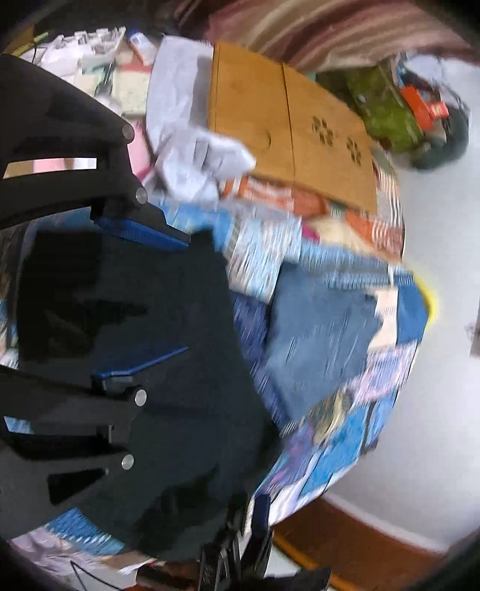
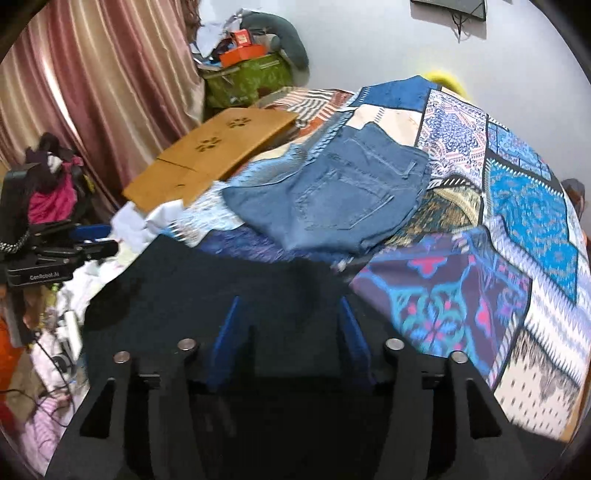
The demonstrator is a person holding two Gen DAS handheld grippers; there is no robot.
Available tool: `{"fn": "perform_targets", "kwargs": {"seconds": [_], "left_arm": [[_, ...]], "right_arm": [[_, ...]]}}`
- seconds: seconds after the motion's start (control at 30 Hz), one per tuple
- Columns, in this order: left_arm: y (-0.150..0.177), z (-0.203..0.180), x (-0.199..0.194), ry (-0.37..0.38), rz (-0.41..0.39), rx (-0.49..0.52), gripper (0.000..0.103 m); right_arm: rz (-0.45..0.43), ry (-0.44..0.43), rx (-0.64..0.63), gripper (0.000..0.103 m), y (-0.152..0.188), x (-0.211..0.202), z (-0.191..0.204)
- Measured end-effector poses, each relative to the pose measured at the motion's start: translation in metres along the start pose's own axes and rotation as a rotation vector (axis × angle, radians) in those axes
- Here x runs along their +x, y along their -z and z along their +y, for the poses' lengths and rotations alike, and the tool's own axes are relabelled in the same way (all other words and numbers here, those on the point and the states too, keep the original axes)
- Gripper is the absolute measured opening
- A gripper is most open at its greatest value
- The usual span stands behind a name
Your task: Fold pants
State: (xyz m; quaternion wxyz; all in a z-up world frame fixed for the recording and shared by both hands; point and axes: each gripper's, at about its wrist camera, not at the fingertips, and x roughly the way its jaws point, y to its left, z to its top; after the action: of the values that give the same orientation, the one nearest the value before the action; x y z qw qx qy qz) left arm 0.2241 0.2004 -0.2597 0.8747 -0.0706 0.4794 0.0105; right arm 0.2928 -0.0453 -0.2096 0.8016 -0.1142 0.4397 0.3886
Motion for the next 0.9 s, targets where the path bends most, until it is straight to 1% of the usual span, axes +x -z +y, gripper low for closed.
{"fn": "perform_targets", "kwargs": {"seconds": [0.1,0.17,0.2,0.23,0.27,0.33,0.43,0.5,0.57,0.6,0.7,0.8,0.87,0.9], "left_arm": [[0.02,-0.032,0.012,0.066,0.052,0.046,0.054],[0.037,-0.051,0.022,0.091,0.097,0.075,0.054],[0.047,-0.061,0.029,0.09,0.127,0.091,0.054],[0.056,-0.067,0.031,0.066,0.132,0.101,0.054],[0.066,-0.07,0.028,0.036,0.104,0.11,0.054],[0.073,-0.07,0.02,0.028,0.09,0.107,0.055],[0.085,-0.058,0.014,0.04,0.113,0.055,0.056],[0.096,-0.054,0.009,-0.008,0.12,0.069,0.056],[0.104,-0.052,0.002,-0.03,0.112,0.079,0.056],[0.104,-0.051,-0.003,-0.044,0.109,0.076,0.056],[0.095,-0.056,-0.019,-0.079,0.088,0.097,0.056],[0.076,-0.071,-0.035,-0.057,0.04,0.118,0.056],[0.061,-0.088,-0.038,-0.041,0.011,0.147,0.059],[0.056,-0.097,-0.037,-0.037,0.001,0.163,0.062]], "right_arm": [[0.058,-0.02,0.005,0.053,0.023,0.004,0.012],[0.117,-0.034,0.015,0.054,0.045,0.01,0.019],[0.135,-0.043,0.021,0.056,0.059,0.011,0.023],[0.114,-0.035,0.017,0.056,0.068,0.007,0.026],[0.104,-0.029,0.011,0.056,0.076,0.002,0.03],[0.113,-0.045,0.022,0.056,0.091,-0.009,0.036],[0.103,-0.032,0.012,0.056,0.112,-0.025,0.041],[0.089,-0.024,0.022,0.055,0.124,-0.034,0.041],[0.066,-0.029,0.061,0.053,0.136,-0.044,0.036],[0.059,-0.034,0.077,0.051,0.14,-0.047,0.033],[0.054,-0.023,0.093,0.051,0.149,-0.06,0.027],[0.019,-0.012,0.147,0.053,0.153,-0.083,0.016],[-0.037,0.016,0.202,0.053,0.155,-0.105,-0.002],[-0.059,0.03,0.225,0.053,0.157,-0.113,-0.01]]}}
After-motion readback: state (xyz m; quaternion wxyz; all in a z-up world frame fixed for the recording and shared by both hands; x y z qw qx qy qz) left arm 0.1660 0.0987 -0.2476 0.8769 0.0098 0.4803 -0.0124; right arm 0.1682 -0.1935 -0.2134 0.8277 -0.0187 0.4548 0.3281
